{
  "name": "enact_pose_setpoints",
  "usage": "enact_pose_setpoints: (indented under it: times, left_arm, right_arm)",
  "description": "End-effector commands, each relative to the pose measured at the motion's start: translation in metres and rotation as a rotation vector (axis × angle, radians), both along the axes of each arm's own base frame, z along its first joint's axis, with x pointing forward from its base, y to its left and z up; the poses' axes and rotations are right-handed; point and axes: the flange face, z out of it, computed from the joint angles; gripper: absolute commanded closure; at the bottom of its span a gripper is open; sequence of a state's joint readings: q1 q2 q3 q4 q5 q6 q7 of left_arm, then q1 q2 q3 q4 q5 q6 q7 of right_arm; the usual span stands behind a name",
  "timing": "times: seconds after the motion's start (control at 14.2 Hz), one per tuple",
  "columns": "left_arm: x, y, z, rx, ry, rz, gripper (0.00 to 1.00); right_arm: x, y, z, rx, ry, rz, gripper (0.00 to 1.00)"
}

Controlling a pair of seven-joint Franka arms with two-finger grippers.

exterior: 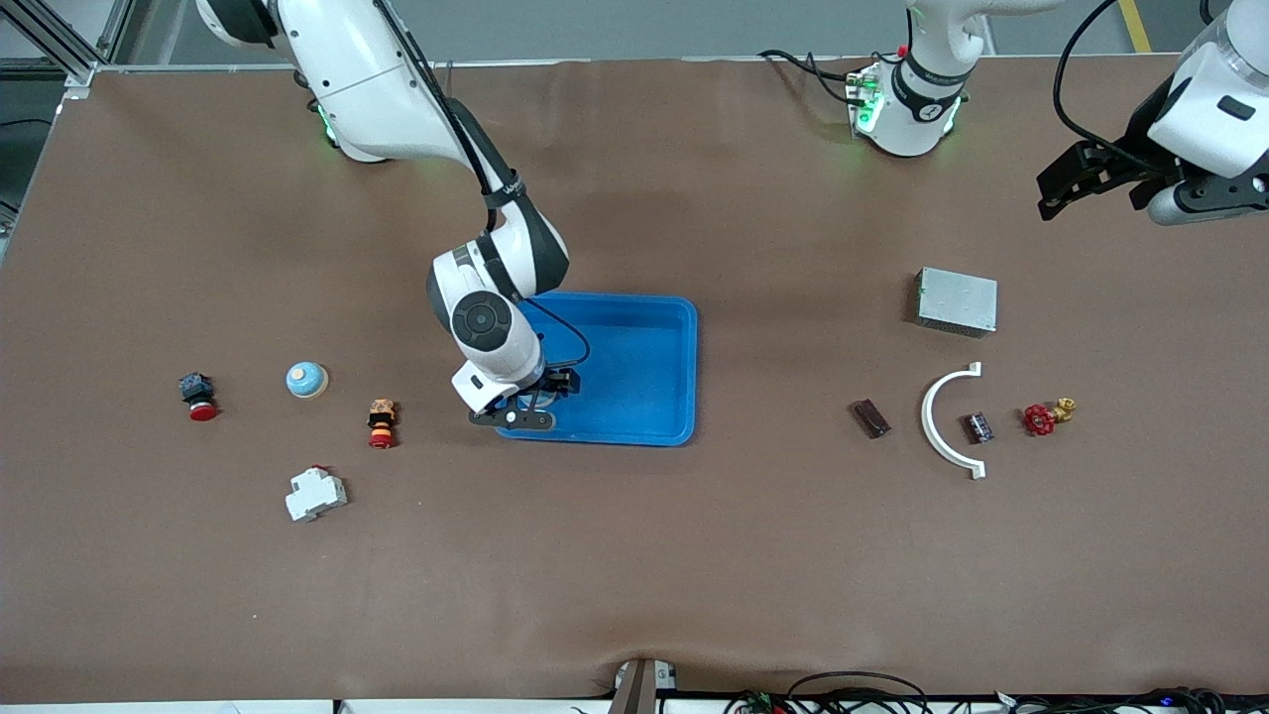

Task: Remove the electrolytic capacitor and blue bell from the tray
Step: 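Close the right gripper on the second bell and lift it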

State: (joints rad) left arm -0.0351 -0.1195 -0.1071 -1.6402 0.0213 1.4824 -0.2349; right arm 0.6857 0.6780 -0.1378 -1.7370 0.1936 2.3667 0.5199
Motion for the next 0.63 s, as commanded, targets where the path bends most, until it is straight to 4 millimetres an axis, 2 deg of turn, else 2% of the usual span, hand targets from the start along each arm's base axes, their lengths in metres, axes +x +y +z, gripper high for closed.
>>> enact_pose_setpoints:
  times: [0.0, 0.49, 0.56]
  left_arm:
    - [-0.0045, 0.0073, -0.0008, -0.015, 0.009, 0.002, 0.00]
    - [-0.0008, 0.0054, -0.0017, -0.017, -0.005, -0.002, 0.00]
    - [-0.0008, 0.0052, -0.0017, -0.019, -0.005, -0.002, 0.00]
  right_arm:
    - [-0.0004, 0.0068, -0.0062, -0.004, -0.003, -0.007, 0.00]
    - [-0.0005, 0.0078, -0.0083, -0.003, -0.010, -0.006, 0.00]
    - [-0.0006, 0.0078, -0.0084, -0.004, -0.009, -0.004, 0.07]
